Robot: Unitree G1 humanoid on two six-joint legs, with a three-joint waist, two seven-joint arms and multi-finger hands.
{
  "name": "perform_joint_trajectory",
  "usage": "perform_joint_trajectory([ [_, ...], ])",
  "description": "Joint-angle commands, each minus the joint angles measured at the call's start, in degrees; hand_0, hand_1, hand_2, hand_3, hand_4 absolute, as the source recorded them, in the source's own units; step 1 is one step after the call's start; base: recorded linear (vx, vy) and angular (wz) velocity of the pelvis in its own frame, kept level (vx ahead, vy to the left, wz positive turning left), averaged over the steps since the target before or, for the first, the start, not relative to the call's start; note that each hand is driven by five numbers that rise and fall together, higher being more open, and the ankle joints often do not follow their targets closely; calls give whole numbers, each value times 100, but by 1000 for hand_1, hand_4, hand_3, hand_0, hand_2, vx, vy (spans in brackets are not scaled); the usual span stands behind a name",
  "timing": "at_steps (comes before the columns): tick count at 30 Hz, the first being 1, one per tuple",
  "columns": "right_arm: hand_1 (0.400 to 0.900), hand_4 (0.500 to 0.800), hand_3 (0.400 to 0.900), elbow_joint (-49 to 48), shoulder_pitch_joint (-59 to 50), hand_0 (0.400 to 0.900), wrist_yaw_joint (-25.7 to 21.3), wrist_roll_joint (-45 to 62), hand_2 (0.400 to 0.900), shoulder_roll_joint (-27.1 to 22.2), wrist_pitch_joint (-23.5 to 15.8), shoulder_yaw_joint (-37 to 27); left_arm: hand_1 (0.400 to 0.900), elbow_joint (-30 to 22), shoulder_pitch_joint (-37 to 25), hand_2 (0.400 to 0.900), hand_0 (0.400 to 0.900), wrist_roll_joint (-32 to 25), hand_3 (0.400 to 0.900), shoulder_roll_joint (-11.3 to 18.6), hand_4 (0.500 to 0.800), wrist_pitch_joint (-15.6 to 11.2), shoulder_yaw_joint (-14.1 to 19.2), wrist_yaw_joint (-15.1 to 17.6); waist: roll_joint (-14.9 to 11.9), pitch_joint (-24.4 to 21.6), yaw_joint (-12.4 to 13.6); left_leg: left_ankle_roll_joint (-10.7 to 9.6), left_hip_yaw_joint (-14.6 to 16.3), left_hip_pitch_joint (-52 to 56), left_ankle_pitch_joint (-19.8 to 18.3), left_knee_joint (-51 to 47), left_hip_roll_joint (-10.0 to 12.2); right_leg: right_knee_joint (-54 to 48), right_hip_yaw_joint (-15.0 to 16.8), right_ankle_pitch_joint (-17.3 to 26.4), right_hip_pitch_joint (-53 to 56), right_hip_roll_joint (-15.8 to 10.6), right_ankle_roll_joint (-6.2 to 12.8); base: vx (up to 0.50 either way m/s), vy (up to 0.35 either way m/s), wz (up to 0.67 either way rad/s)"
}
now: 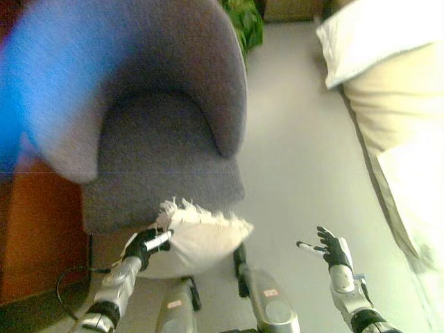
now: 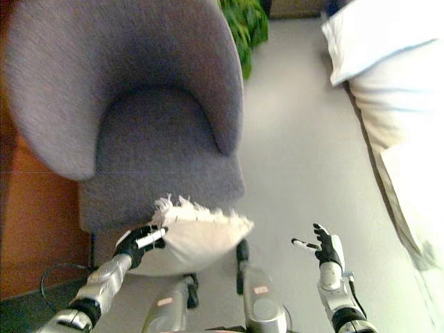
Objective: Pick up the pillow and put it on the sofa.
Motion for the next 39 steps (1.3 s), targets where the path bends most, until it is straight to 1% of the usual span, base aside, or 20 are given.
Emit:
perform_joint_trajectory([
  [1, 900, 800, 900, 181, 218, 900, 1, -264, 900, -450, 42, -297, 400, -1308, 79, 400, 400, 382, 400, 640, 500, -980, 627, -209, -13, -1093, 271, -31, 45, -205, -202, 334, -147, 185, -332, -671, 394, -231, 354, 195, 41, 8],
  [3, 900, 800, 900, 213, 274, 900, 55, -312, 900, -499, 87, -404, 400, -1764, 214, 400, 400, 439, 400, 805, 500, -886, 743, -231, 31, -1208, 317, -35, 64, -58, -192, 239, -136, 80, -408, -657, 558, -255, 364, 118, 35, 10],
  [5, 900, 800, 900, 305, 290, 900, 127, -307, 900, -594, 138, -507, 400, -2482, 264, 400, 400, 482, 400, 1181, 500, -521, 895, -261, 85, -1329, 377, -51, 67, 80, -198, 163, -102, -29, -477, -656, 736, -296, 377, 58, 31, 14],
  [9, 900, 800, 900, 411, 296, 900, 148, -267, 900, -663, 192, -559, 400, -3173, 168, 400, 400, 641, 400, 1645, 500, -231, 1044, -226, 128, -1455, 412, -63, 68, 235, -198, 72, -70, -168, -572, -633, 918, -346, 411, 27, 12, 12],
  [11, 900, 800, 900, 565, 266, 900, 198, -217, 900, -741, 181, -570, 400, -3529, -132, 400, 400, 642, 400, 2042, 500, 35, 1110, -175, 148, -1534, 410, -70, 57, 308, -206, 46, -46, -193, -615, -640, 987, -357, 427, 35, 2, 12],
  [14, 900, 800, 900, 626, 282, 900, 247, -166, 900, -798, 199, -553, 400, -3741, -584, 400, 400, 585, 400, 2522, 500, 329, 1219, -227, 163, -1635, 382, -78, 40, 392, -216, 3, -31, -246, -627, -631, 1058, -350, 454, 33, -9, 5],
  [17, 900, 800, 900, 714, 296, 900, 249, -161, 900, -818, 167, -495, 400, -3612, -1129, 400, 400, 515, 400, 2982, 500, 426, 1220, -359, 182, -1701, 326, -82, 52, 470, -223, -49, -14, -307, -608, -607, 1101, -351, 482, 5, -1, -1],
  [18, 900, 800, 900, 787, 269, 900, 271, -150, 900, -855, 144, -451, 400, -3425, -1493, 400, 400, 432, 400, 3260, 500, 457, 1119, -484, 207, -1736, 281, -91, 79, 513, -223, -83, 4, -337, -606, -586, 1115, -354, 504, 15, -2, -5],
  [19, 900, 800, 900, 818, 255, 900, 284, -144, 900, -873, 135, -441, 400, -3314, -1679, 400, 400, 437, 400, 3368, 500, 491, 1060, -559, 215, -1747, 265, -96, 98, 538, -221, -99, 13, -355, -604, -571, 1126, -356, 515, 12, -4, -7],
  [20, 900, 800, 900, 864, 227, 900, 302, -126, 900, -905, 125, -408, 400, -3159, -1981, 400, 400, 499, 400, 3535, 500, 523, 938, -586, 232, -1763, 233, -109, 114, 570, -212, -131, 27, -387, -601, -543, 1134, -364, 537, 15, -2, -10],
  [21, 900, 800, 900, 943, 191, 900, 329, -139, 900, -935, 86, -366, 400, -2848, -2375, 400, 400, 350, 400, 3727, 500, 531, 667, -702, 263, -1792, 180, -118, 135, 612, -205, -171, 37, -406, -596, -518, 1136, -373, 569, 22, -4, -11],
  [22, 900, 800, 900, 981, 167, 900, 340, -141, 900, -951, 75, -347, 400, -2682, -2650, 400, 400, 371, 400, 3812, 500, 580, 503, -775, 277, -1809, 157, -122, 159, 641, -206, -190, 46, -420, -595, -504, 1139, -382, 584, 31, -4, -13],
  [25, 900, 800, 900, 1052, 24, 900, 429, -113, 900, -1083, 119, -231, 400, -1861, -3814, 400, 400, 562, 400, 4065, 500, 519, -333, -862, 344, -1866, 27, -137, 244, 726, -215, -237, 77, -462, -564, -449, 1131, -390, 644, 24, -9, -13],
  [27, 900, 800, 900, 1086, -30, 900, 445, -96, 900, -1113, 109, -176, 400, -1398, -4395, 400, 400, 695, 400, 4101, 500, 444, -841, -909, 366, -1887, -33, -135, 294, 777, -225, -256, 92, -470, -547, -429, 1126, -388, 667, 25, -13, -18],
  [30, 900, 800, 900, 1140, -120, 900, 488, -122, 900, -1181, 103, -77, 400, -699, -5299, 400, 400, 866, 400, 4067, 500, 507, -1595, -1012, 402, -1934, -173, -128, 402, 845, -254, -260, 108, -466, -486, -408, 1093, -379, 699, 34, -8, -22],
  [33, 900, 800, 900, 1164, -199, 900, 530, -129, 900, -1221, 107, 15, 400, -234, -5891, 400, 400, 886, 400, 3963, 500, 716, -2043, -1068, 411, -1958, -294, -115, 492, 888, -295, -227, 120, -437, -390, -419, 1057, -358, 700, 40, 5, -21],
  [35, 900, 800, 900, 1179, -229, 900, 552, -161, 900, -1215, 87, 47, 400, 44, -6084, 400, 400, 943, 400, 3817, 500, 874, -2189, -1141, 415, -1967, -393, -106, 557, 924, -318, -210, 131, -413, -312, -424, 1034, -340, 703, 39, 9, -20],
  [36, 900, 800, 900, 1182, -235, 900, 542, -172, 900, -1198, 70, 70, 761, 157, -6138, 761, 761, 896, 761, 3747, 716, 1004, -2238, -1184, 415, -1971, -437, -104, 581, 933, -329, -197, 135, -405, -261, -425, 1022, -331, 704, 47, 10, -20],
  [37, 900, 800, 900, 1183, -255, 900, 553, -201, 900, -1185, 65, 105, 900, 365, -6177, 900, 900, 1017, 900, 3621, 800, 1067, -2261, -1085, 416, -1984, -499, -93, 604, 951, -350, -183, 132, -398, -209, -430, 1015, -321, 702, 52, 10, -21],
  [39, 900, 800, 900, 1186, -278, 900, 569, -259, 900, -1163, 67, 146, 900, 631, -6186, 900, 900, 1089, 900, 3472, 800, 1152, -2285, -1093, 415, -2007, -575, -82, 649, 980, -375, -170, 126, -382, -142, -434, 999, -309, 704, 63, 9, -21],
])
